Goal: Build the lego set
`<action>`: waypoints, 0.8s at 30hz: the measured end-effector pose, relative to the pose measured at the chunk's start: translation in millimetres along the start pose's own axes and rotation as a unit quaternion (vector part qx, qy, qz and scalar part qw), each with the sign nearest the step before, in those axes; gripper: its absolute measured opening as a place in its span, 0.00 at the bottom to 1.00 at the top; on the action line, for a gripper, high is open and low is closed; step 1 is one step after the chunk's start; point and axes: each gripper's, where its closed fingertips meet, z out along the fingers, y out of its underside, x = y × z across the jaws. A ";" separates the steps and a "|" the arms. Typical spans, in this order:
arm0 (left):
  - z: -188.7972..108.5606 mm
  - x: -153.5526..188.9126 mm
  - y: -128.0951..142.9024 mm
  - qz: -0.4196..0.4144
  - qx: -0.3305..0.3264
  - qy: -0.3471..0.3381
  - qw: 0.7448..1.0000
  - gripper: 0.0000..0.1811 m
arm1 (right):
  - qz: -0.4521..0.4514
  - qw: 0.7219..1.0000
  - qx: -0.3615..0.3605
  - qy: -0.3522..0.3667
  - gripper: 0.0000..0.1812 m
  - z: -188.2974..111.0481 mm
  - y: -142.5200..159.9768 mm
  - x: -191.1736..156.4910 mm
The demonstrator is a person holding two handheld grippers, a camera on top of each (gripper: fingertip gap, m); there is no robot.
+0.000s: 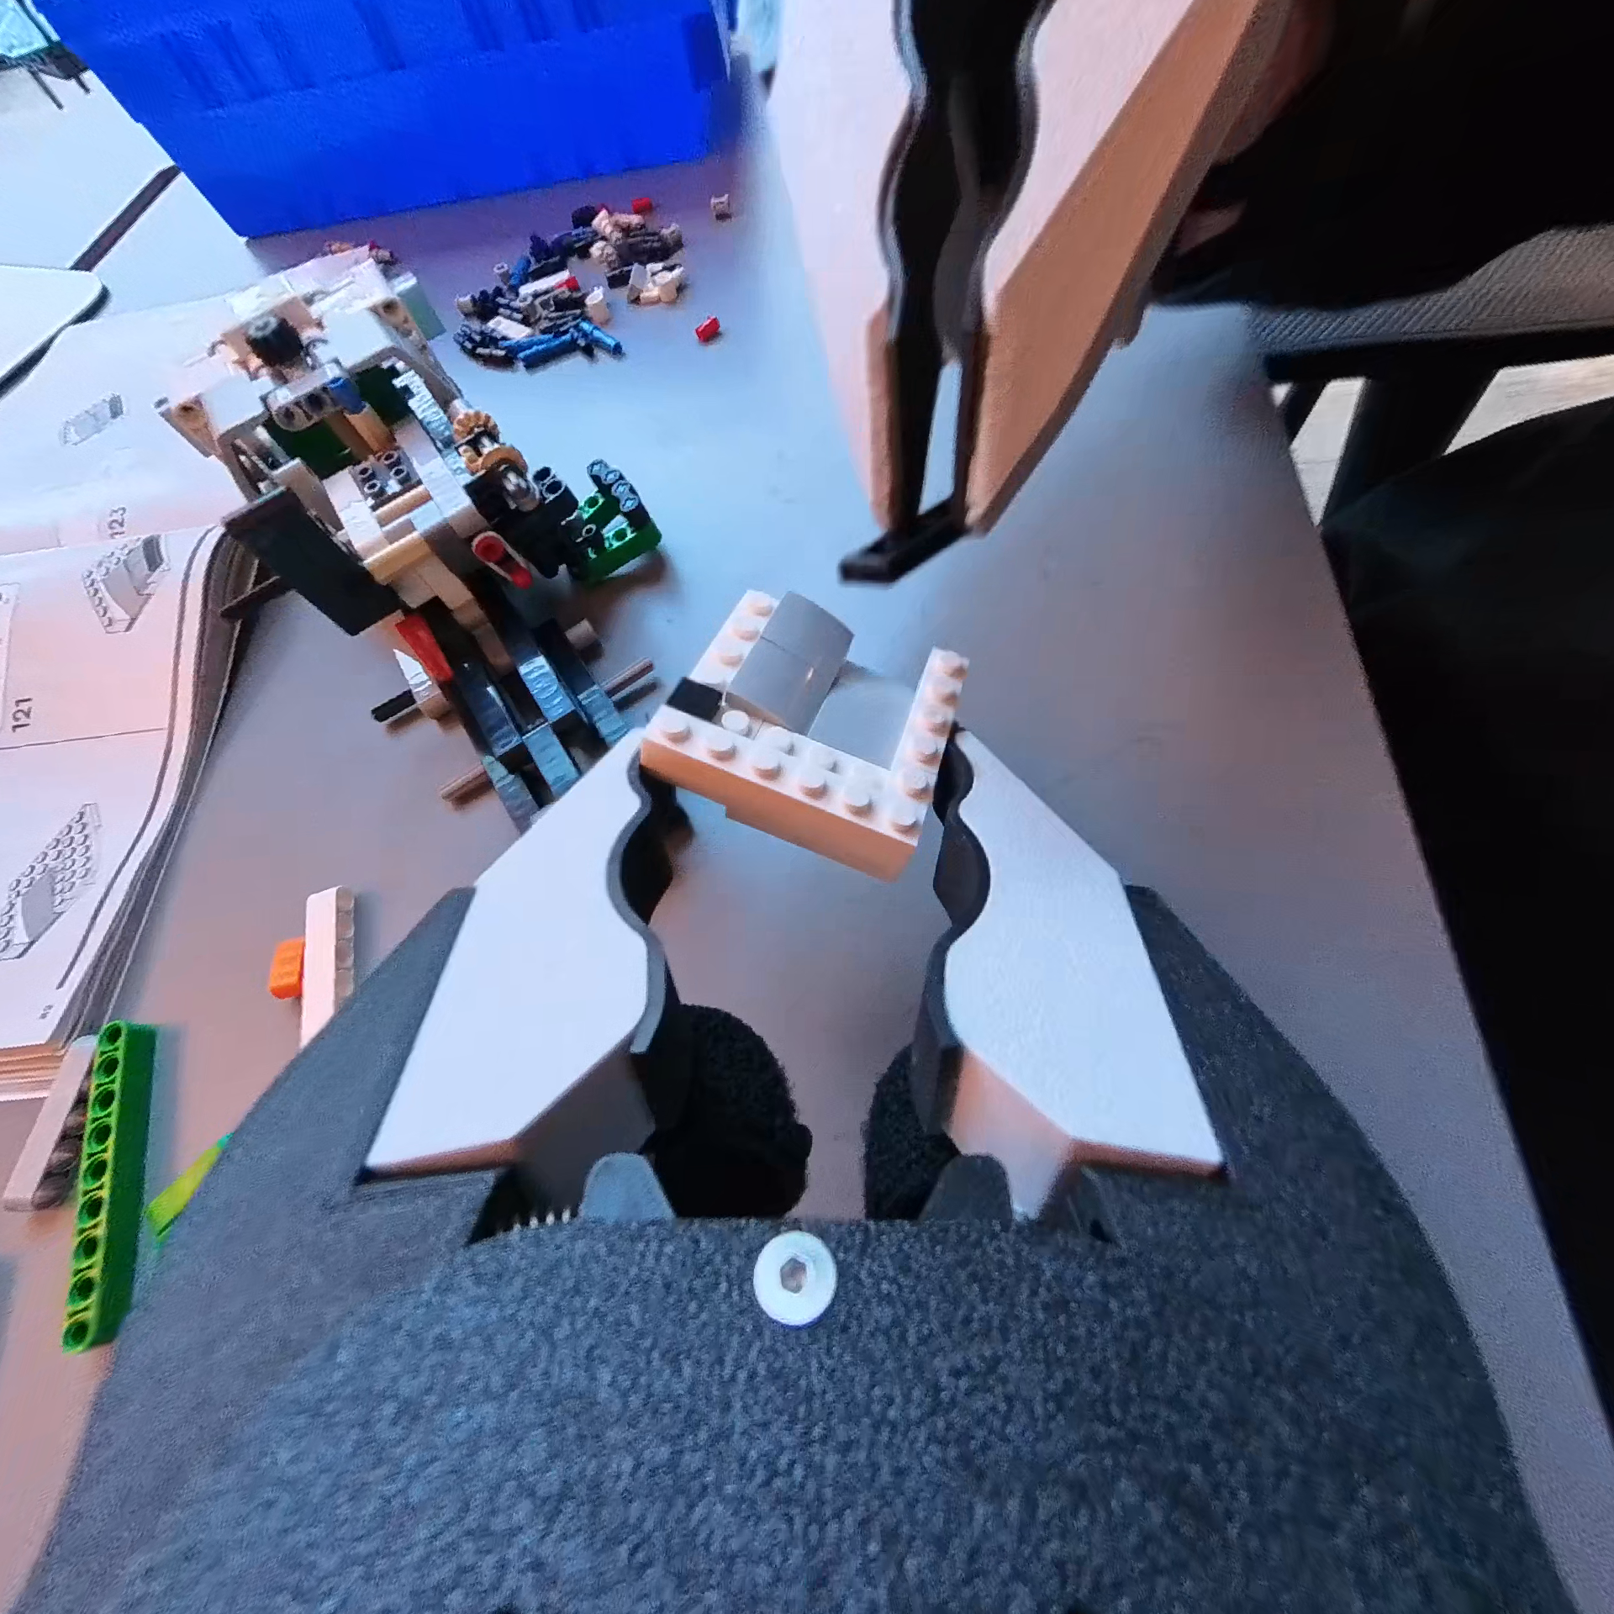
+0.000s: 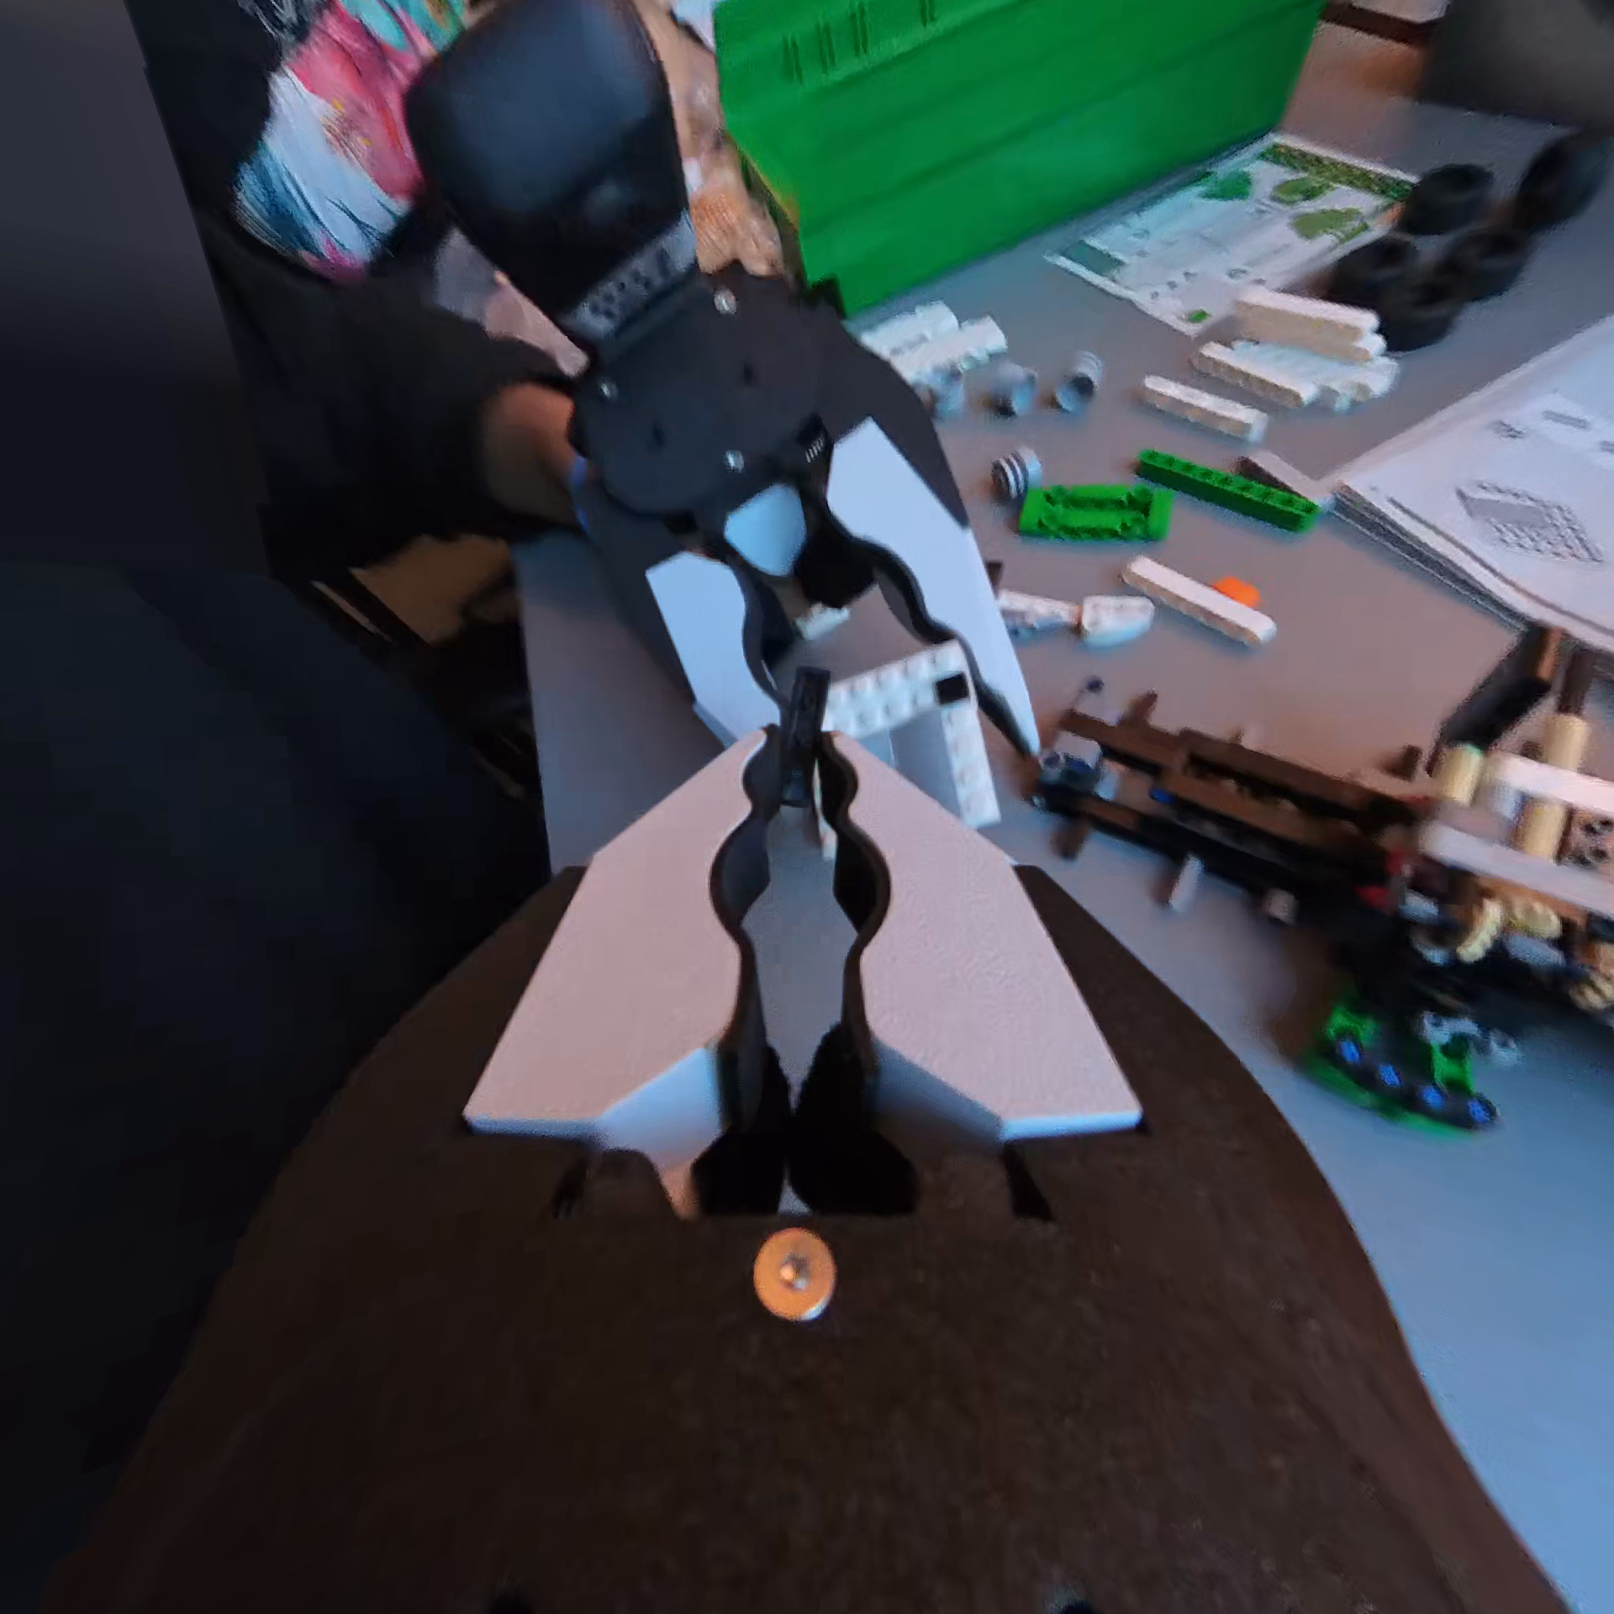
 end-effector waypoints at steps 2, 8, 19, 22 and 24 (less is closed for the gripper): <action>-1.9 3.6 -5.6 -0.012 0.016 0.014 1.000 0.32 | -0.038 0.999 -0.020 0.014 0.03 9.0 -1.4 2.1; -8.5 1.0 -14.7 -0.071 0.050 0.045 0.995 0.32 | -0.146 0.982 -0.106 0.046 0.04 21.9 4.6 7.0; -18.5 -10.6 -25.1 -0.075 0.085 0.024 0.993 0.32 | -0.114 0.992 -0.032 0.041 0.11 -4.1 -18.4 10.5; -18.8 -12.6 -25.1 -0.070 0.086 0.016 0.994 0.32 | -0.019 0.997 0.009 0.071 0.09 -18.3 -12.0 27.9; -19.3 -12.9 -25.8 -0.066 0.088 0.013 0.994 0.32 | 0.076 0.995 0.056 0.040 0.09 -26.3 -7.1 31.2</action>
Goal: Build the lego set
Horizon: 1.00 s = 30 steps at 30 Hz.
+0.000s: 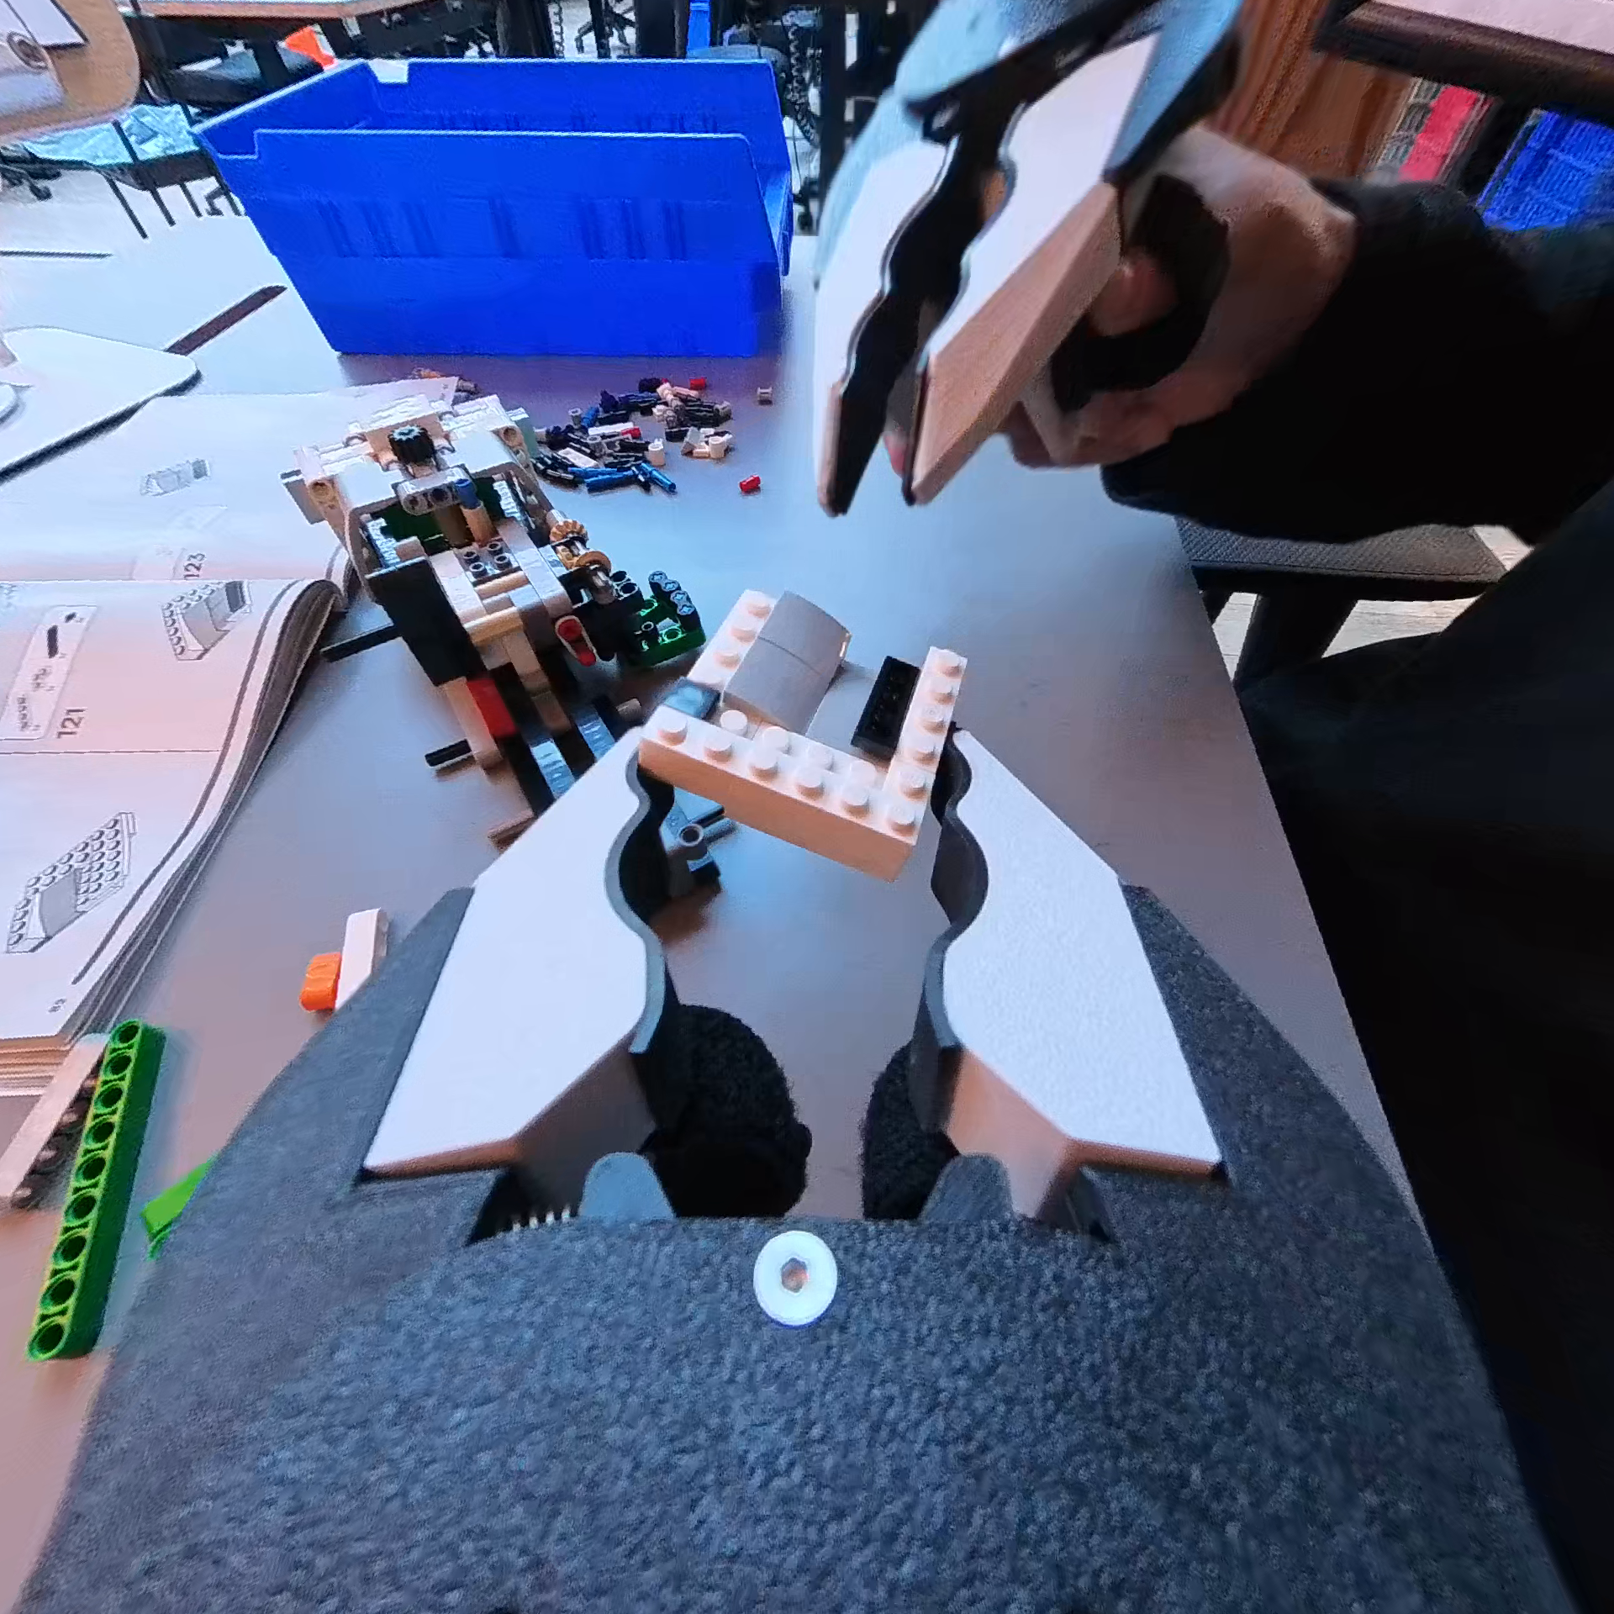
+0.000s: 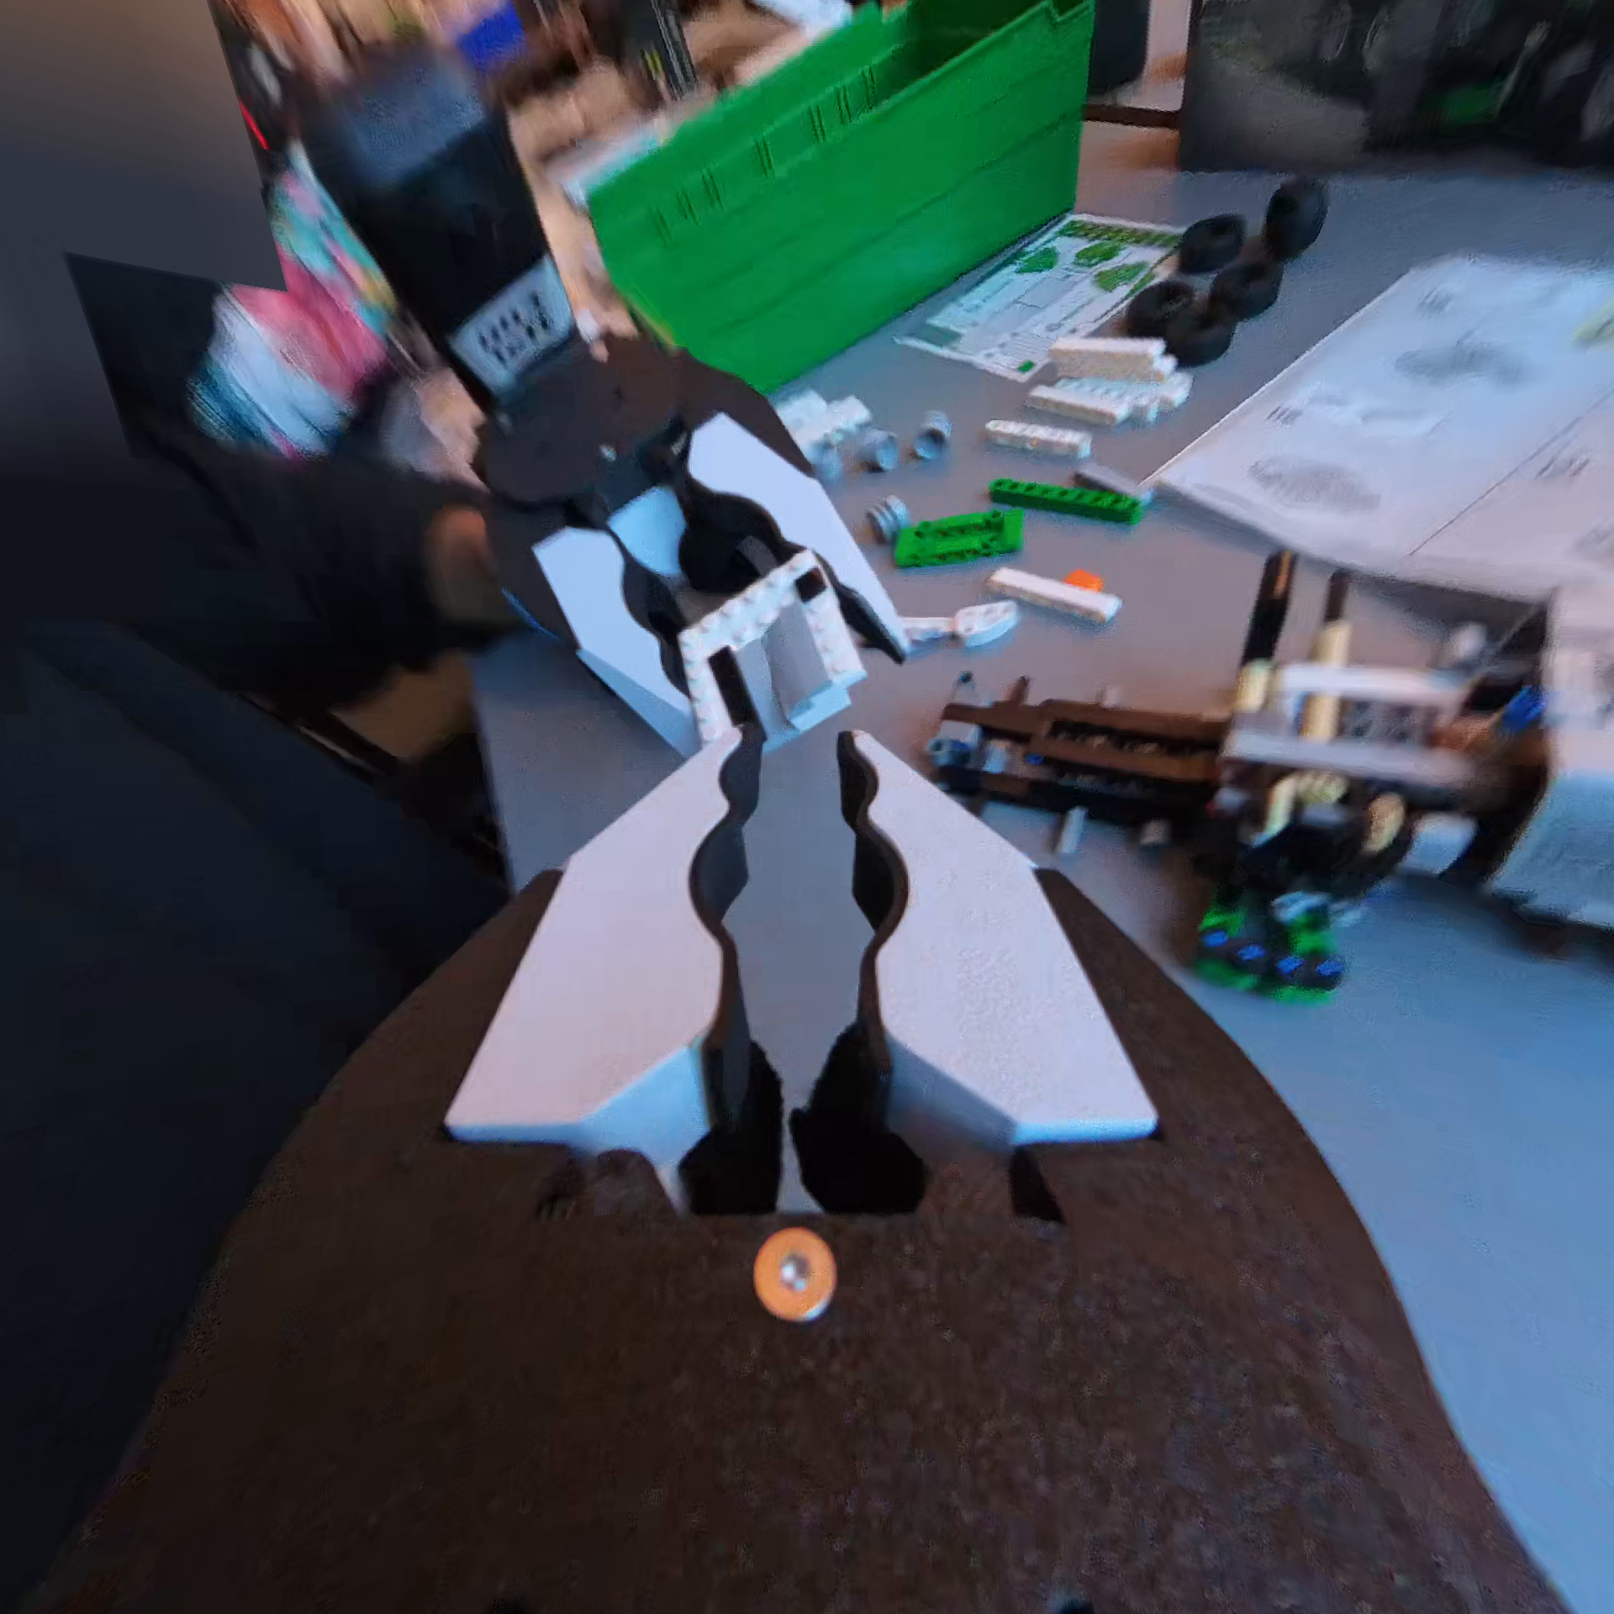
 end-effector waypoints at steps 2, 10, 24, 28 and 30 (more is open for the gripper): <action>-0.6 0.2 -1.9 0.002 0.006 -0.002 1.000 0.32 | 0.109 0.992 0.043 -0.053 0.10 -4.6 2.7 -0.3; 0.5 1.7 -1.1 0.054 -0.003 -0.027 0.998 0.32 | 0.386 0.895 0.098 -0.200 0.14 13.2 18.0 -8.6; 1.7 0.5 1.2 0.048 -0.010 -0.031 0.998 0.32 | 0.348 0.919 0.073 -0.169 0.02 27.4 21.9 -11.3; 1.6 -0.6 0.9 0.043 -0.009 -0.032 0.999 0.32 | 0.358 0.913 0.073 -0.180 0.01 26.9 22.4 -12.9; 1.7 -1.1 1.2 0.040 -0.009 -0.032 0.999 0.32 | 0.358 0.913 0.080 -0.178 0.01 26.8 22.2 -12.1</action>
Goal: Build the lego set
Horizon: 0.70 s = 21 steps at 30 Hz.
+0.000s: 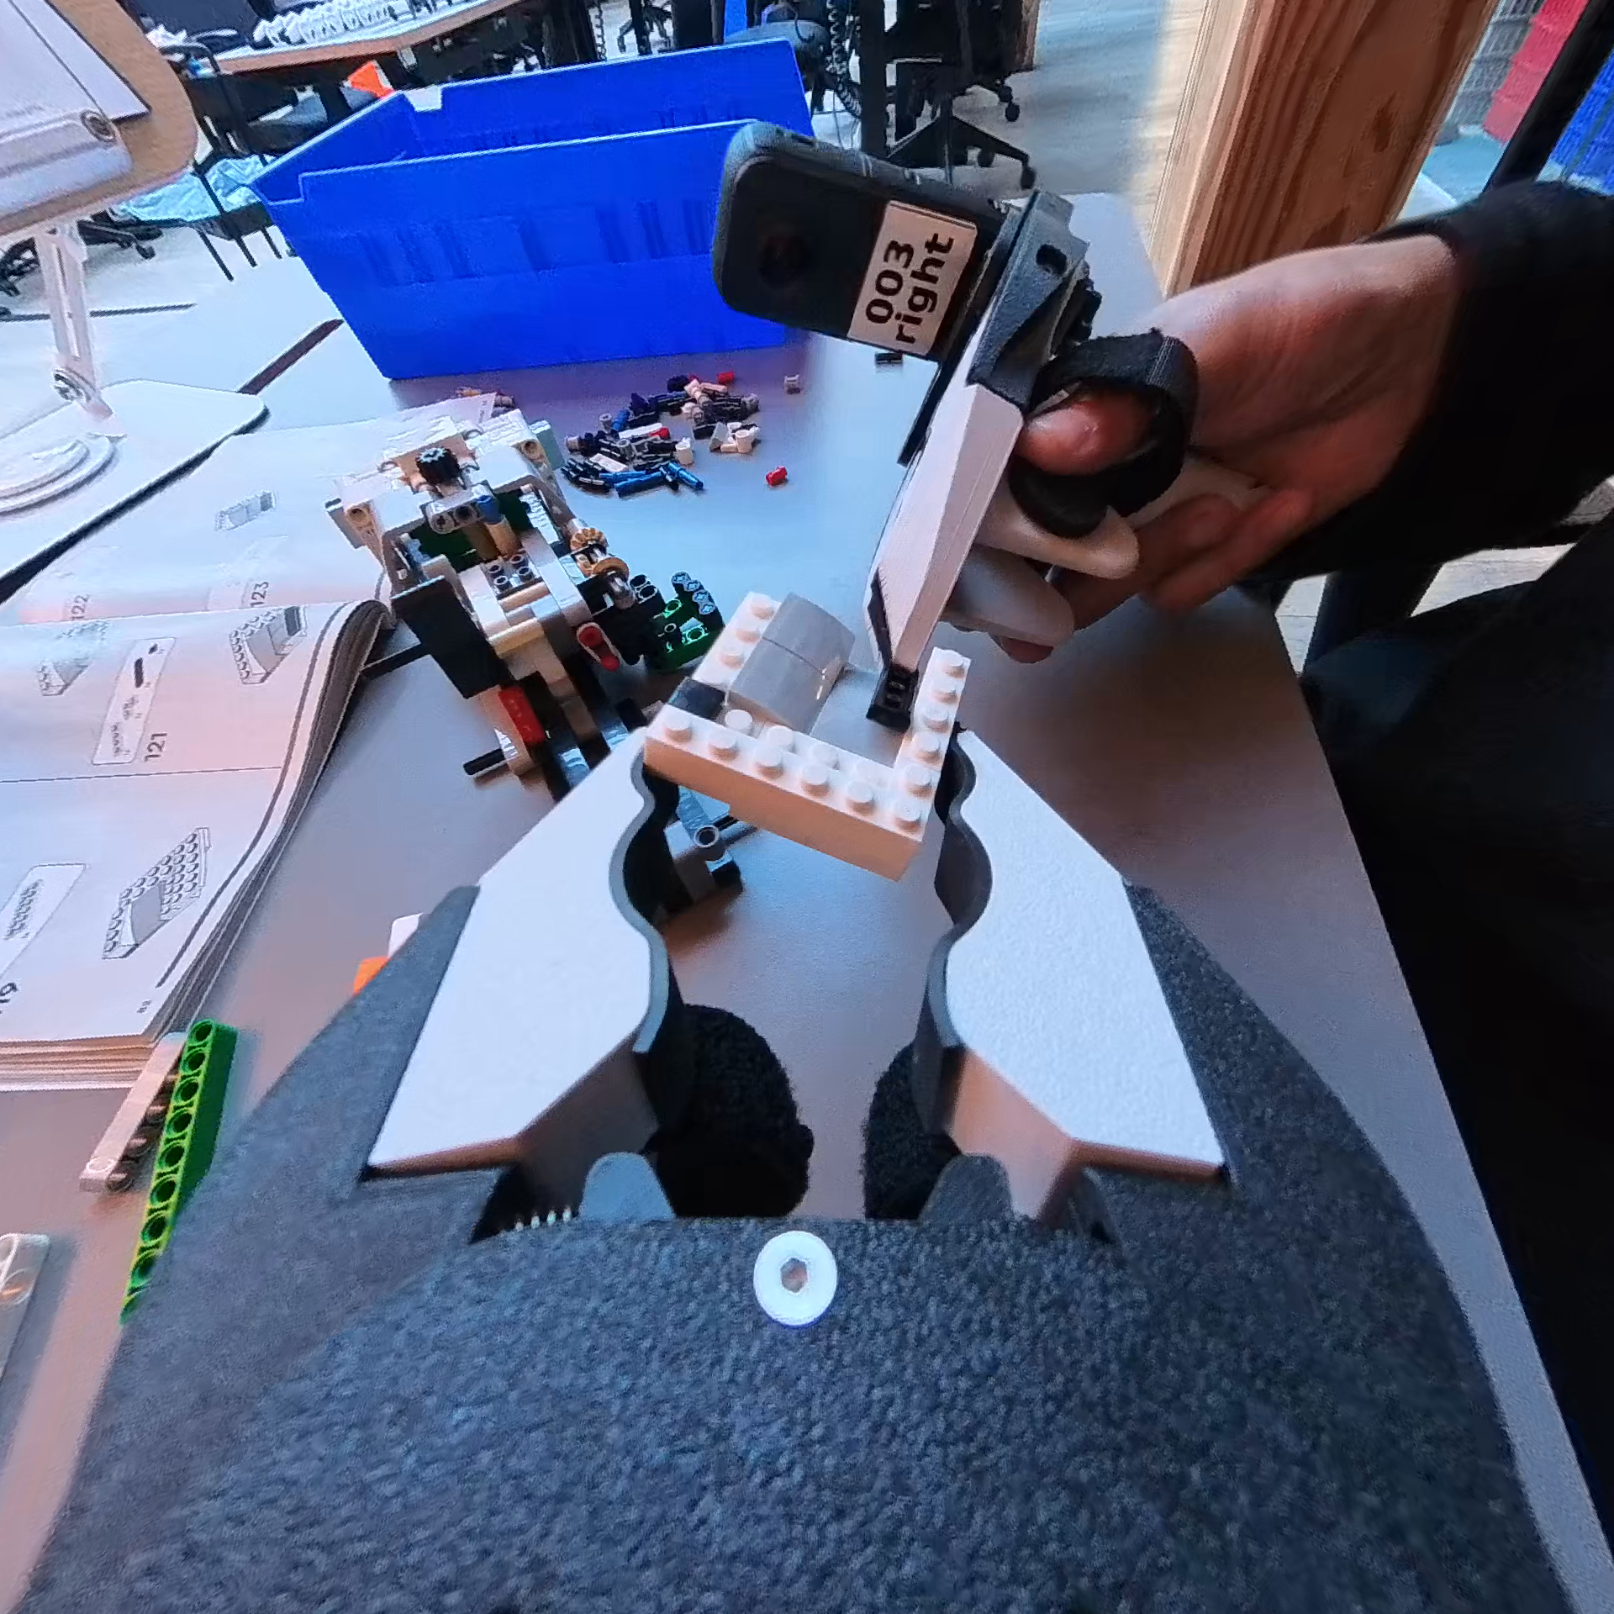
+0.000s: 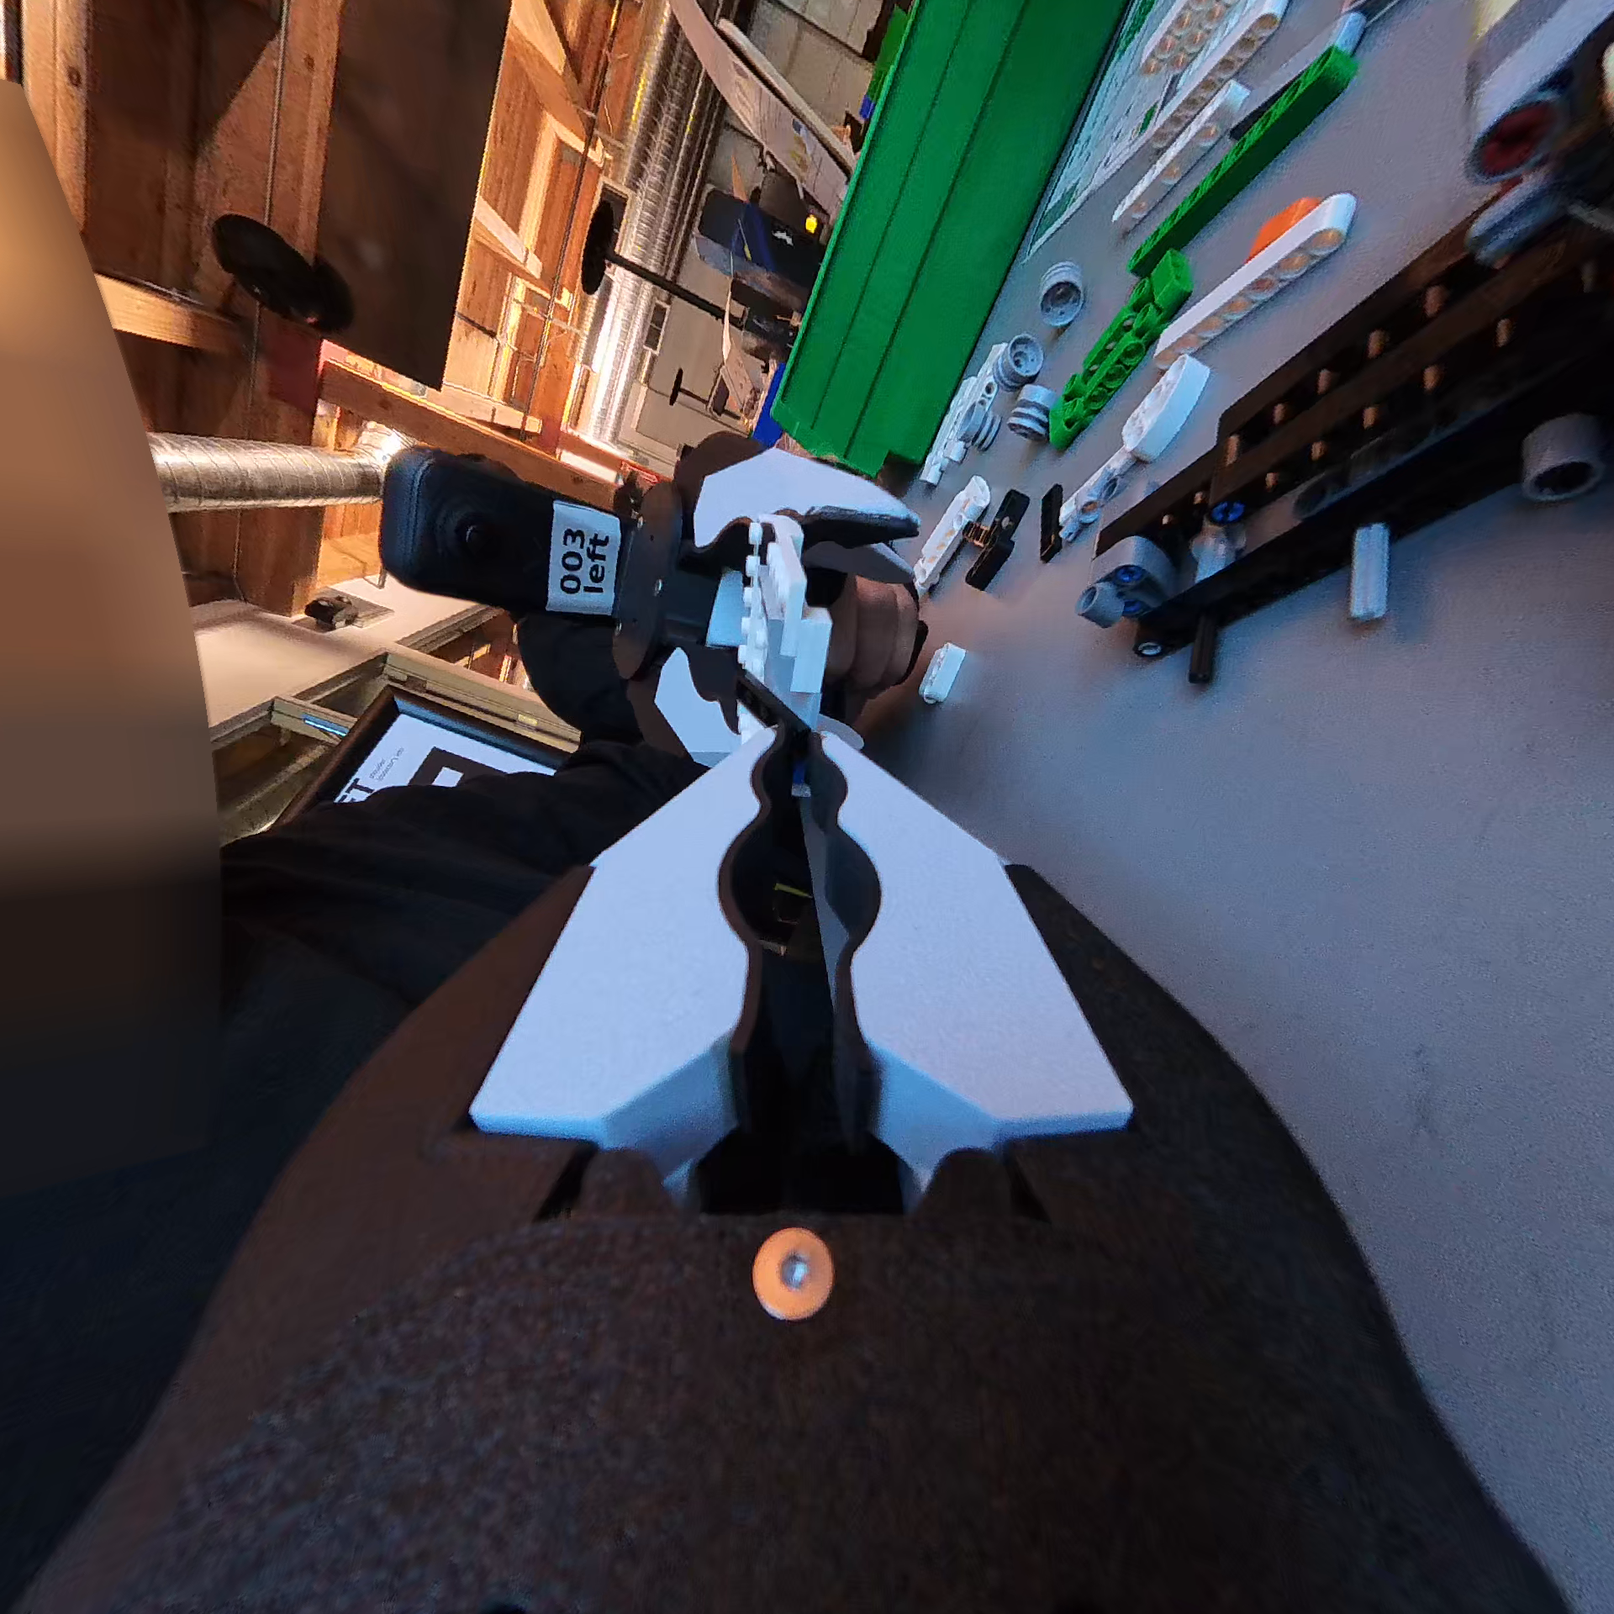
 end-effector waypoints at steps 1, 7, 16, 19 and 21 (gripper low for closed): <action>0.2 0.3 0.5 -0.004 -0.001 0.003 1.000 0.32 | -0.004 1.000 0.002 0.001 0.01 -0.4 -0.5 0.1; 2.0 0.5 4.7 -0.044 -0.007 0.024 0.999 0.32 | -0.093 0.995 0.026 0.030 0.01 -9.2 -12.0 -6.1; -2.6 20.7 -5.8 -0.107 0.020 0.117 0.987 0.32 | -0.633 0.748 -0.005 0.200 0.01 -18.0 -42.3 -32.2; -7.6 31.6 -14.9 -0.125 0.044 0.164 0.978 0.32 | -0.774 0.608 -0.031 0.174 0.01 -10.0 -36.2 -40.5; -10.3 35.3 -19.1 -0.128 0.055 0.180 0.974 0.32 | -0.823 0.540 -0.038 0.170 0.01 -6.6 -33.8 -41.1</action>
